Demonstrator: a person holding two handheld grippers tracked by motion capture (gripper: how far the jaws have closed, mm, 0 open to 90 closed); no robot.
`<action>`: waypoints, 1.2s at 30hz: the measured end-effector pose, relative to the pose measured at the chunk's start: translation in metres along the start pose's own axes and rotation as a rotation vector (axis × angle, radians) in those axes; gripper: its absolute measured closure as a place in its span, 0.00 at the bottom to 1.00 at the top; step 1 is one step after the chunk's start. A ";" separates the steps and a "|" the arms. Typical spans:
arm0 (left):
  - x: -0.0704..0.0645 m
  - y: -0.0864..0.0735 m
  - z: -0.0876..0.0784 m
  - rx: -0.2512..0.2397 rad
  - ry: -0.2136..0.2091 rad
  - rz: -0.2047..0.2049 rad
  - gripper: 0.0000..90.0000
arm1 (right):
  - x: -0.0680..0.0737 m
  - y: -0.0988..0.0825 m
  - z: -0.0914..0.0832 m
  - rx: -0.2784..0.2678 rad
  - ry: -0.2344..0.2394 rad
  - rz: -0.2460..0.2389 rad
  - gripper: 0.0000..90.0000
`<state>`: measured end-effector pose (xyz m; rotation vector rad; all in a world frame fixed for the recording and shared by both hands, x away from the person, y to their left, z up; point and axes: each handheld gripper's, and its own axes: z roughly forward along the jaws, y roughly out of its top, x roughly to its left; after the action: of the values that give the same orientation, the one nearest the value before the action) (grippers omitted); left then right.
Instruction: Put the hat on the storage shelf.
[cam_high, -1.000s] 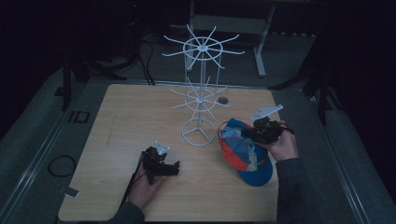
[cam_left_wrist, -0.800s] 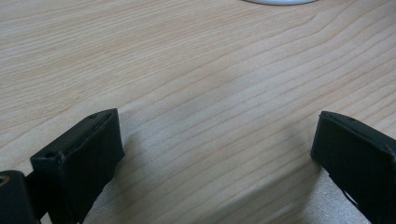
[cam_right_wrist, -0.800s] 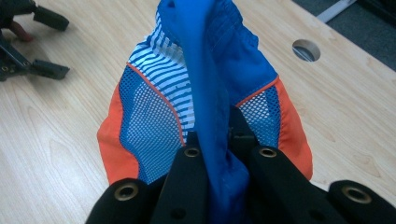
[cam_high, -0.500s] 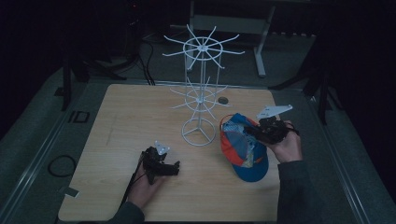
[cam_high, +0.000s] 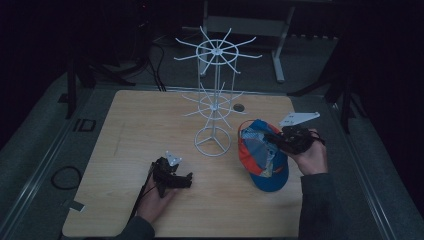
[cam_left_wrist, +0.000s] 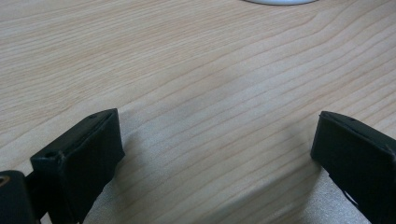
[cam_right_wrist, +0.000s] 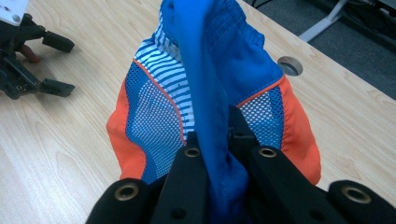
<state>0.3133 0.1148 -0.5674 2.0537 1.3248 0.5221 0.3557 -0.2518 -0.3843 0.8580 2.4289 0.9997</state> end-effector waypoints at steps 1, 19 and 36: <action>0.000 0.000 0.000 0.000 0.000 0.000 0.03 | 0.000 0.000 -0.001 -0.002 0.001 0.001 0.98; 0.000 0.000 0.000 0.000 0.000 0.000 0.03 | 0.011 0.015 -0.024 -0.027 -0.007 -0.035 0.99; 0.000 0.000 0.000 -0.001 0.000 -0.001 0.03 | 0.016 0.018 -0.042 -0.061 0.006 -0.044 0.99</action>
<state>0.3133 0.1147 -0.5675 2.0522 1.3254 0.5220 0.3283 -0.2524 -0.3445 0.7781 2.3984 1.0563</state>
